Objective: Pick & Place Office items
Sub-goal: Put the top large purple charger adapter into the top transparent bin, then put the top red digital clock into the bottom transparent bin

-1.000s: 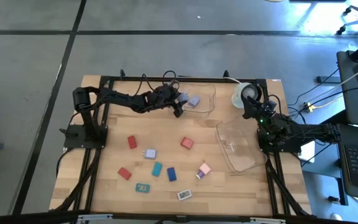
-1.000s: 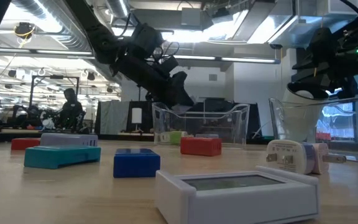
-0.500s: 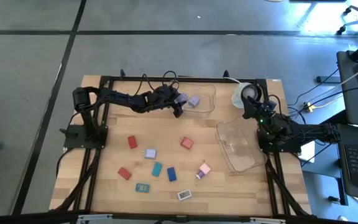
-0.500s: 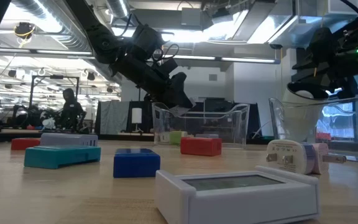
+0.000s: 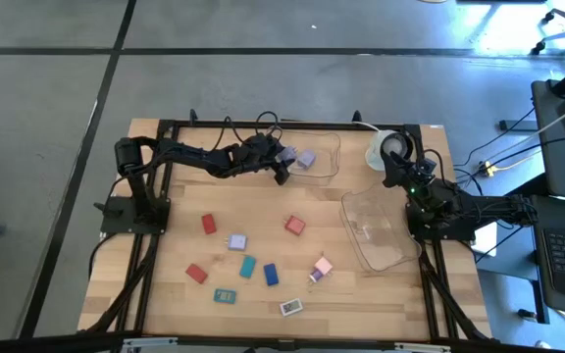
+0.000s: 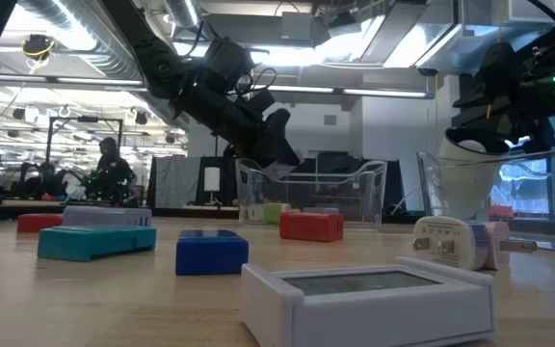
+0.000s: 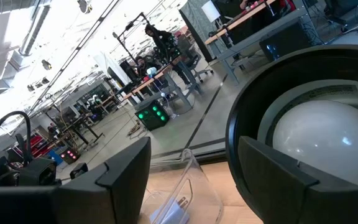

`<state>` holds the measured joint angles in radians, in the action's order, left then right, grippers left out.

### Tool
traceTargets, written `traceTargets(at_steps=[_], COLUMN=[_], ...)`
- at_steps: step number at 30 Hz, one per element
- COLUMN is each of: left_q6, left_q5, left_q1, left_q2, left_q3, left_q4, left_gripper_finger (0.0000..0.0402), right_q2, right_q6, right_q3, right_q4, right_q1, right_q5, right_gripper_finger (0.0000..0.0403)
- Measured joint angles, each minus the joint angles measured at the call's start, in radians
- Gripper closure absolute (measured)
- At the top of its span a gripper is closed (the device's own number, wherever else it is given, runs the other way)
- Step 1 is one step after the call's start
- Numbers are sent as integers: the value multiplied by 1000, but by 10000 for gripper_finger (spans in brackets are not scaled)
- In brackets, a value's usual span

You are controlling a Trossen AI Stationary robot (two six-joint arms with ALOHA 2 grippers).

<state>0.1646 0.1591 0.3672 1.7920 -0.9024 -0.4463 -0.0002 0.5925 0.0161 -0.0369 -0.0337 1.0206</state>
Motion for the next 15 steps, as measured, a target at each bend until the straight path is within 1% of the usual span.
traceTargets(at_steps=[8,15], left_q6=[14,38], left_q5=[-25,-33], left_q1=[0,-1], left_q2=[0,-13], left_q3=[0,0], left_q4=[5,-53], left_gripper_finger=[130,123], right_q2=[0,0], right_q6=[0,0], right_q3=[0,0], right_q4=[0,0], right_q1=[0,0], right_q5=[0,0], right_gripper_finger=[156,156])
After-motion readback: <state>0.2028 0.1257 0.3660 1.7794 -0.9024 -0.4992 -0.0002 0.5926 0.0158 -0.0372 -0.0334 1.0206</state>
